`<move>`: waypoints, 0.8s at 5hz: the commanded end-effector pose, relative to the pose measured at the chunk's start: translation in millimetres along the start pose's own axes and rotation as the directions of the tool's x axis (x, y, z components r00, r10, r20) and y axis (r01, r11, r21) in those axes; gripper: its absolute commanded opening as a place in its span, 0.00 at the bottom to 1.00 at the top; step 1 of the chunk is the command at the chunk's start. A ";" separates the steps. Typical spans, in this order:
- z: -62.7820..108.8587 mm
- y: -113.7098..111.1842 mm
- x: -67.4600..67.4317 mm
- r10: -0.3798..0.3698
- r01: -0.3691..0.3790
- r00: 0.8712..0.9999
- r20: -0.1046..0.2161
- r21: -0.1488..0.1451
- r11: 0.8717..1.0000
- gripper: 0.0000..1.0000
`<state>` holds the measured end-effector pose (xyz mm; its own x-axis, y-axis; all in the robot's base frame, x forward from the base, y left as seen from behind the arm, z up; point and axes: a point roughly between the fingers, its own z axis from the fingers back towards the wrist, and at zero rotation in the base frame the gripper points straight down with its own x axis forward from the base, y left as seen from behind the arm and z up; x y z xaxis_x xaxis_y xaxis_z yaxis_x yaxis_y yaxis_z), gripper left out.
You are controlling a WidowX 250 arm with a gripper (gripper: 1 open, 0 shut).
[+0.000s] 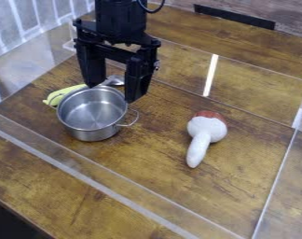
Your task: Remove the mushroom from the silver pot and put it on the table
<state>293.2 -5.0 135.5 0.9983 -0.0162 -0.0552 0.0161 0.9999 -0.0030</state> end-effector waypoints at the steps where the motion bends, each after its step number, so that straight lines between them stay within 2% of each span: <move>1: -5.7 9.5 2.3 -0.009 0.009 1.000 -0.006 -0.023 1.000 1.00; 2: -2.1 22.2 14.0 -0.013 0.013 1.000 -0.003 -0.043 0.999 1.00; 4: 11.2 18.1 23.4 -0.088 0.088 0.996 0.002 -0.062 0.994 1.00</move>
<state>312.1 12.6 130.7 0.9900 -0.0962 -0.1032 0.0885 0.9931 -0.0771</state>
